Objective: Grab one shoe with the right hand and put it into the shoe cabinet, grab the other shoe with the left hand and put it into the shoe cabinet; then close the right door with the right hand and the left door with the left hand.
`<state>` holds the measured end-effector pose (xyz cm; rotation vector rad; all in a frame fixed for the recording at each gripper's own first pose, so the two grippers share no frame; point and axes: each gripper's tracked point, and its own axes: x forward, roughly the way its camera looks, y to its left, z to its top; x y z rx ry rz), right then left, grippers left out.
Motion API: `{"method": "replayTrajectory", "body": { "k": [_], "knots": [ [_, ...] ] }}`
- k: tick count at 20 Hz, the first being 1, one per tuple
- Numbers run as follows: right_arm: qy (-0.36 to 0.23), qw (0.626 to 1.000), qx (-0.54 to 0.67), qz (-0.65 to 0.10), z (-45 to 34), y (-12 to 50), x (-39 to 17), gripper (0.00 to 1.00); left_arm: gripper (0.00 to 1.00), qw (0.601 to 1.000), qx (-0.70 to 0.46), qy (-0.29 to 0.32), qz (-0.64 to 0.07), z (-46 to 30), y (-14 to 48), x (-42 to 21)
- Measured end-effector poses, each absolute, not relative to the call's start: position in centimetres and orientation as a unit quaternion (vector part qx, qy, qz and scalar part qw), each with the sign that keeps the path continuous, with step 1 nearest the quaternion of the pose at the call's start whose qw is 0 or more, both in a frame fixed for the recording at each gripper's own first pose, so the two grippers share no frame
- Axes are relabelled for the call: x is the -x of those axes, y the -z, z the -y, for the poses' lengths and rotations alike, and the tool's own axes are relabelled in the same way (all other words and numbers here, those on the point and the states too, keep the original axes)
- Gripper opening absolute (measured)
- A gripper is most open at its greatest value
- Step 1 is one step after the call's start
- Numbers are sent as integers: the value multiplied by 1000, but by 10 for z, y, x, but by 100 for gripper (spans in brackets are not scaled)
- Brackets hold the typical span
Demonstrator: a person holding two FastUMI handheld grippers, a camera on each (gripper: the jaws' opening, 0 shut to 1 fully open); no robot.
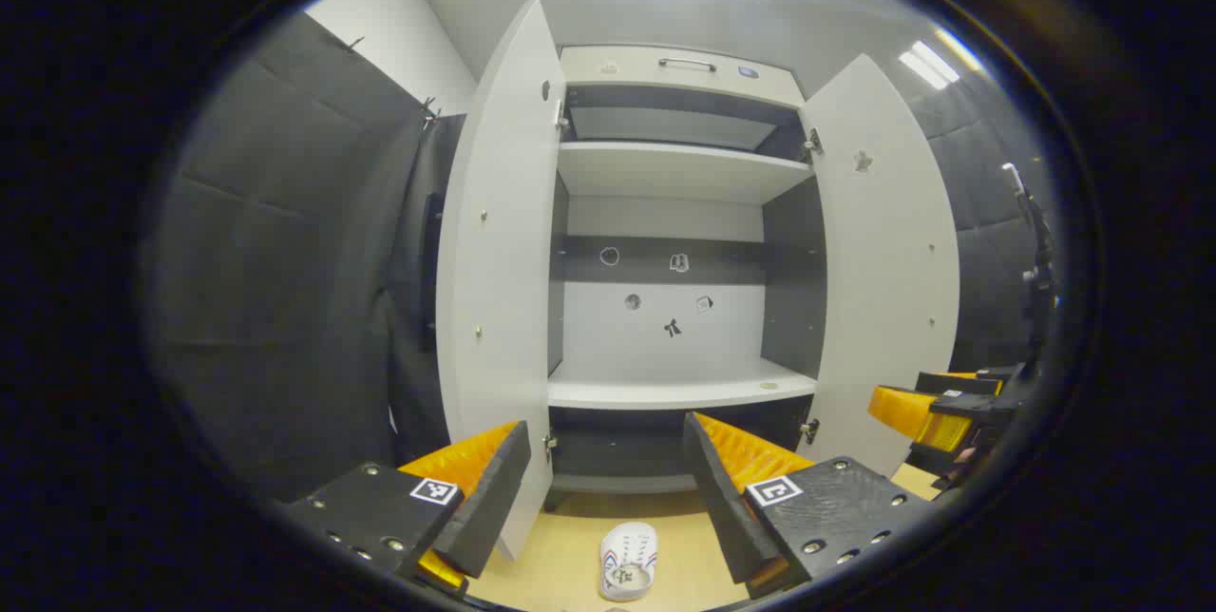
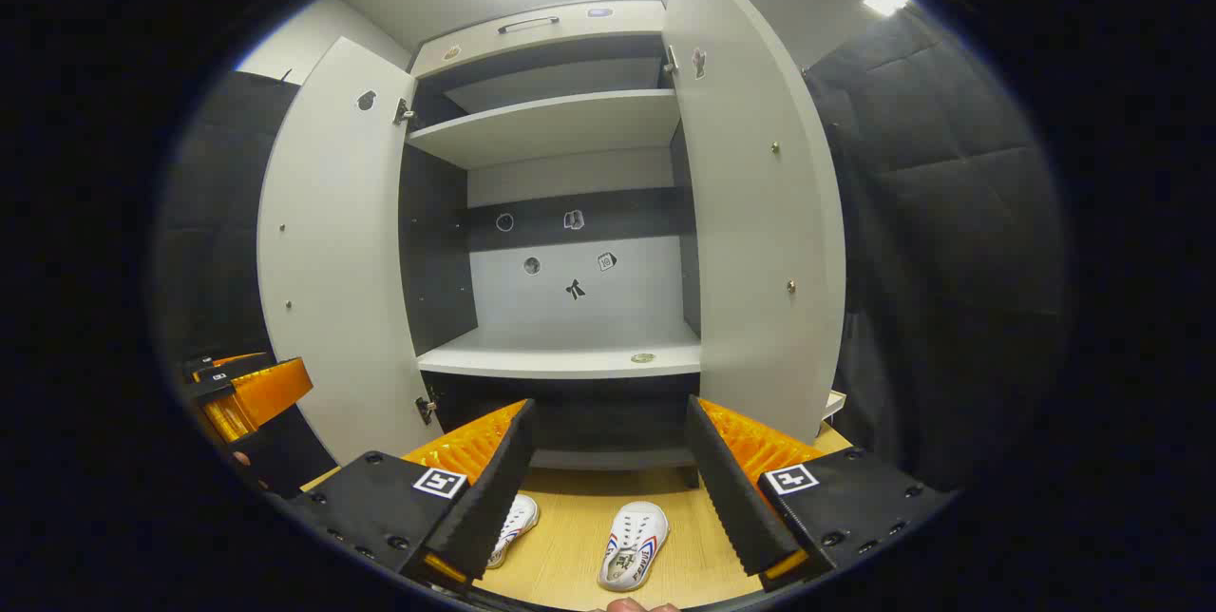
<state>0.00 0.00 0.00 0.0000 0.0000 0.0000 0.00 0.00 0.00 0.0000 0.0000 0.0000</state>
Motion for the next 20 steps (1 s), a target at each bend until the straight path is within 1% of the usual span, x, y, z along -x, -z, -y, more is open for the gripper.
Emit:
{"method": "replayTrajectory", "body": {
  "k": [2,4,9,10,12,15,16,17,18,20],
  "knots": [
    [-1,1000,3,-2,-3,0,-1,98,90,1000,6,6,3,2,-1,-1],
    [1,1000,5,-1,-4,0,-1,98,96,1000,1,12,10,3,-4,-2],
    [8,1000,6,-15,-3,5,-7,98,96,1000,-7,21,9,7,-1,-8],
    [11,1000,6,-14,-3,5,-8,98,89,1000,-7,22,8,7,-1,-9],
    [14,1000,6,-15,-2,5,-11,98,93,1000,-6,23,5,8,2,-10],
    [17,1000,6,-19,0,8,-15,98,93,1000,-2,18,-3,8,6,-9],
    [19,1000,6,-22,0,9,-18,98,89,1000,0,16,-6,8,6,-8],
    [19,999,6,-25,0,12,-19,98,89,1000,1,13,-11,8,7,-8],
    [19,999,5,-30,0,14,-21,98,93,1000,3,12,-15,8,8,-6],
    [18,999,9,-44,0,21,-27,98,96,1000,7,9,-22,8,9,-5]
  ]
}}
